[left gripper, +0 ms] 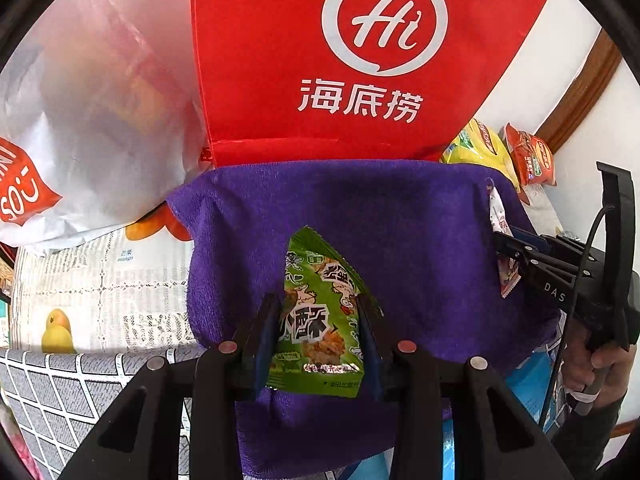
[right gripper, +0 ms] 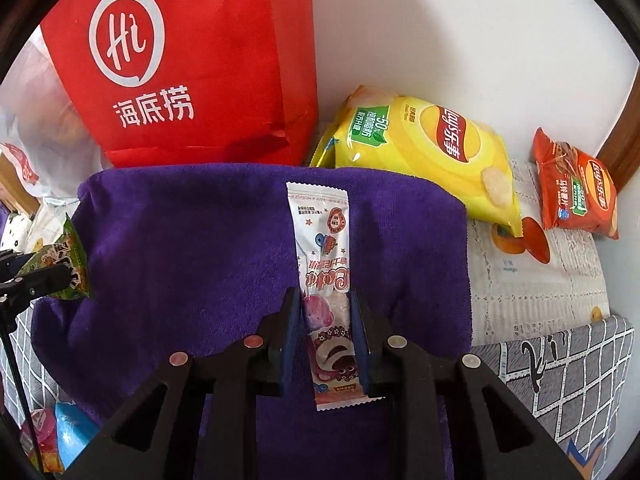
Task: Organize snacks
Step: 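Open the right tool dropping the stick pack while the left tool drops the green pack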
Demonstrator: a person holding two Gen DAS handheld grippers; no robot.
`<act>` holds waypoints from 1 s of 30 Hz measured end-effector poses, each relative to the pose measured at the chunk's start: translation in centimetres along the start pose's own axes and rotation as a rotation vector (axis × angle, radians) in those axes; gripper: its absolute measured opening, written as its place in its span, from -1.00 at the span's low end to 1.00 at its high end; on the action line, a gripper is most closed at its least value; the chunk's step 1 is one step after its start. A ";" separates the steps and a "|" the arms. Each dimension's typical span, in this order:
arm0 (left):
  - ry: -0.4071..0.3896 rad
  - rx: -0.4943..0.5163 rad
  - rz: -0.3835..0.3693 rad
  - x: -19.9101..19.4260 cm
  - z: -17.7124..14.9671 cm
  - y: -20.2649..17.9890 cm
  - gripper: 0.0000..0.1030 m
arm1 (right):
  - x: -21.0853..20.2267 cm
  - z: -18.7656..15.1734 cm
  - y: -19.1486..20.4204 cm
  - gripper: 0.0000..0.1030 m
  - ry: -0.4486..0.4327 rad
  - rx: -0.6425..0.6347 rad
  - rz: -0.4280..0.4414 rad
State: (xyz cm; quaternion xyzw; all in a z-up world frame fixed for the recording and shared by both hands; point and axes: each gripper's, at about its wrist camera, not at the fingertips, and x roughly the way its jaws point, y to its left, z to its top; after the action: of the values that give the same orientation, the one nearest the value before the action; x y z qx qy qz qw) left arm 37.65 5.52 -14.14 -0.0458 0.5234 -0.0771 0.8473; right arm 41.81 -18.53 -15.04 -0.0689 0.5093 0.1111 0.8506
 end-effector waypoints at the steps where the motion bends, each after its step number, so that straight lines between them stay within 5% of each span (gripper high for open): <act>1: 0.000 -0.001 0.000 0.0 0.0 0.0 -0.30 | -0.1 0.0 0.0 -0.35 0.000 0.001 0.001; 10: 0.007 0.022 -0.013 0.2 -0.1 -1.1 -0.29 | -3.0 0.4 0.2 0.18 -0.096 -0.008 0.000; 12: 0.017 0.024 -0.017 0.3 -0.1 -1.2 -0.06 | -3.5 0.5 0.1 0.24 -0.112 -0.002 0.006; 16: -0.009 0.033 -0.015 0.0 0.0 -1.8 0.32 | -4.1 0.7 0.2 0.24 -0.122 0.008 0.013; 30: -0.092 0.065 -0.025 -3.6 -0.3 -2.1 0.38 | -5.5 0.4 1.9 0.24 -0.173 -0.009 -0.028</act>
State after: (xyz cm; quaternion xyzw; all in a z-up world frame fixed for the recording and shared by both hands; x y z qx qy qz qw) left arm 35.66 4.13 -10.80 -0.0283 0.4807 -0.1024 0.8705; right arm 39.10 -17.27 -9.99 -0.0701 0.4321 0.1071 0.8927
